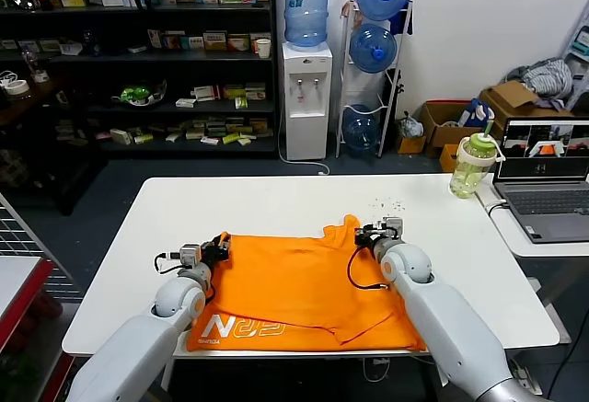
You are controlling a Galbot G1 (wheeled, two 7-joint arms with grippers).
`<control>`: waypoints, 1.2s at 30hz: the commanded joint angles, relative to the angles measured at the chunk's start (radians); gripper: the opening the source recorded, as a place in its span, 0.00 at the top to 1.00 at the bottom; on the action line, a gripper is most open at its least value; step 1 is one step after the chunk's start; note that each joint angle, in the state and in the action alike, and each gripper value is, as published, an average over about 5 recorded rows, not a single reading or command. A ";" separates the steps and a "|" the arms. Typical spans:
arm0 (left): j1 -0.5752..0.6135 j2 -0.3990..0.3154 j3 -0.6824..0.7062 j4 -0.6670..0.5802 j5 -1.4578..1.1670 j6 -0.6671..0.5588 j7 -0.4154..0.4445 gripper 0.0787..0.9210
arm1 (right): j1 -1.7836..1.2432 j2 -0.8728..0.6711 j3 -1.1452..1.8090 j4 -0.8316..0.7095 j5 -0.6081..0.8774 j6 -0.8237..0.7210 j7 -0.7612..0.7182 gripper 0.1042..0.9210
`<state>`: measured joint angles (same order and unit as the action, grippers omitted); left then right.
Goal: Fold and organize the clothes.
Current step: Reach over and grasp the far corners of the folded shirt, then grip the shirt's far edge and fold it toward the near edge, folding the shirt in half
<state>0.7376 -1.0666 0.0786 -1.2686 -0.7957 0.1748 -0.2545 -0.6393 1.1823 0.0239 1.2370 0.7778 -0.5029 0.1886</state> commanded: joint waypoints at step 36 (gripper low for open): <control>0.499 0.213 -0.162 -0.641 0.050 -0.032 -0.104 0.98 | -0.554 -0.359 0.245 0.767 0.188 -0.051 0.168 0.98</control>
<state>1.0908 -0.8939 -0.0605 -1.7673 -0.7585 0.1432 -0.3387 -1.0453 0.8977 0.2008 1.8282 0.9181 -0.5220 0.3085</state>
